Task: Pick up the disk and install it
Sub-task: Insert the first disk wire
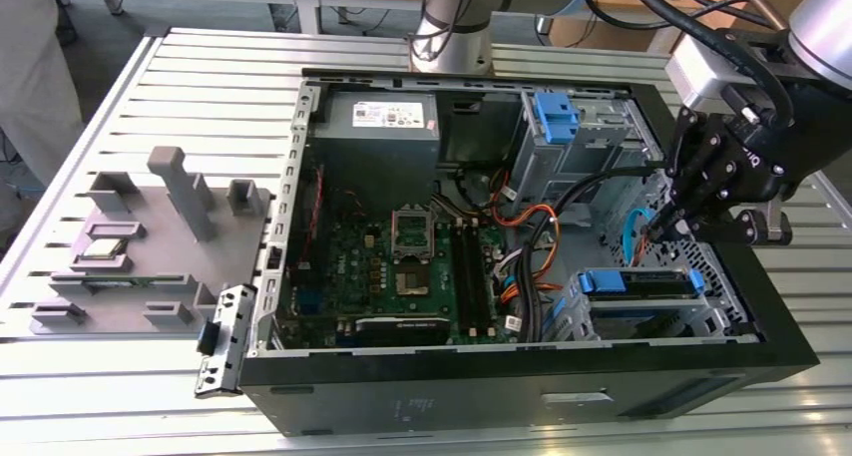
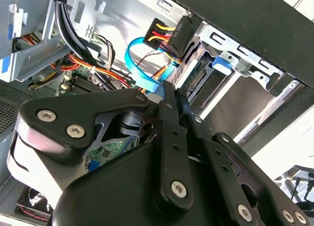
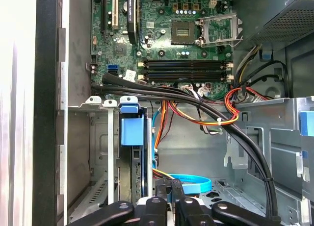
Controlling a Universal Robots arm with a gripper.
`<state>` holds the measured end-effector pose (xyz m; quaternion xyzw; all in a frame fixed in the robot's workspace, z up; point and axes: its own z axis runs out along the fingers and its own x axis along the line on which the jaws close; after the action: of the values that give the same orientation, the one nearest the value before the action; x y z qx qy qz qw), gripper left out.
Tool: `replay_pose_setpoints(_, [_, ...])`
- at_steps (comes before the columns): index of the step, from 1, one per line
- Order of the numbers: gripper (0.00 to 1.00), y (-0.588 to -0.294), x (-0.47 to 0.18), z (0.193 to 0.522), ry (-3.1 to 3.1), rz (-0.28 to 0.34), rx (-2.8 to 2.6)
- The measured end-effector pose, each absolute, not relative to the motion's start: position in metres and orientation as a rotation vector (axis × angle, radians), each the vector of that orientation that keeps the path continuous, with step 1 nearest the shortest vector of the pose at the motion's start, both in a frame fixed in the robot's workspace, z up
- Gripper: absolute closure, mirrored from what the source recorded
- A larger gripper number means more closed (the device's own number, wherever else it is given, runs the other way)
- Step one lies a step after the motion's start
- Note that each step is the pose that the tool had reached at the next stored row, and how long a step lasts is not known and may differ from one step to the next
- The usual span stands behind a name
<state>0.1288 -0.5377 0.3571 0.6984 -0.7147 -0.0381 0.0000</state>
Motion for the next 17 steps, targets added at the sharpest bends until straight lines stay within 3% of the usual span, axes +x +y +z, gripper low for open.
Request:
replay_pose_setpoints(8, [0.84, -0.538, 0.127, 0.3568, -2.247, -0.116, 2.196])
replay_pose_setpoints(17, [0.84, -0.5385, 0.1212, 0.3546, -2.253, -0.058, 2.203])
